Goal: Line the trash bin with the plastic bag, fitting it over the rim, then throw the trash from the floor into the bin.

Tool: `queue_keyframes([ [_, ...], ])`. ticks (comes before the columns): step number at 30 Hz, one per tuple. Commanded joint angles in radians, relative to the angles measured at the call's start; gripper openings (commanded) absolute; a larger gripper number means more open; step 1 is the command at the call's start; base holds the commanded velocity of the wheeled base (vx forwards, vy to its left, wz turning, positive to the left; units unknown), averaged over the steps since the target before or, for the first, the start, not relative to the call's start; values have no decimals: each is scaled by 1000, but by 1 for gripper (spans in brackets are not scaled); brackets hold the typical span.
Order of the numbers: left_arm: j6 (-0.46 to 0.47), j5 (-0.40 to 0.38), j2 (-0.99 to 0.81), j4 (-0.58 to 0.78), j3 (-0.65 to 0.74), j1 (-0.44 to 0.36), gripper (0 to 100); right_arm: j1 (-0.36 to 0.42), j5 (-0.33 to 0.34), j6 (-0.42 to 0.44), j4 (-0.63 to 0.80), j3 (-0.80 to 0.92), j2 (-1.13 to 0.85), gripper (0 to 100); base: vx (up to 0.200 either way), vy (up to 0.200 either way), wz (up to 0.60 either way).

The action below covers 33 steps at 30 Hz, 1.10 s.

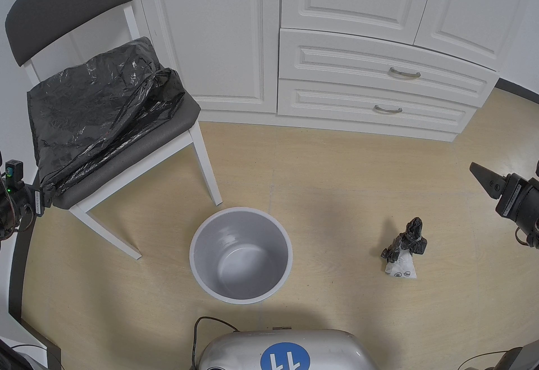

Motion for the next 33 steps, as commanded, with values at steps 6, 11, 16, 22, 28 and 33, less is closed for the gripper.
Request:
queue_keyframes([
  [6,3,2,42,-4,-6,35,100,1,1,-2,2,2,-15,100,0,0,0],
  [11,0,1,91,-76,-1,58,100,-1,9,-3,2,-1,-27,100,0,0,0],
  [16,-69,-7,171,-231,8,61,100,1,9,-2,0,-4,-41,100,0,0,0],
  [22,-169,-15,197,-369,40,47,100,1,9,-3,-1,-7,-58,100,0,0,0],
  [28,-187,-15,141,-486,106,42,100,2,11,-3,-3,-9,-64,100,0,0,0],
  [33,-180,-6,106,-541,148,24,100,7,17,-3,-3,-9,-81,100,0,0,0],
])
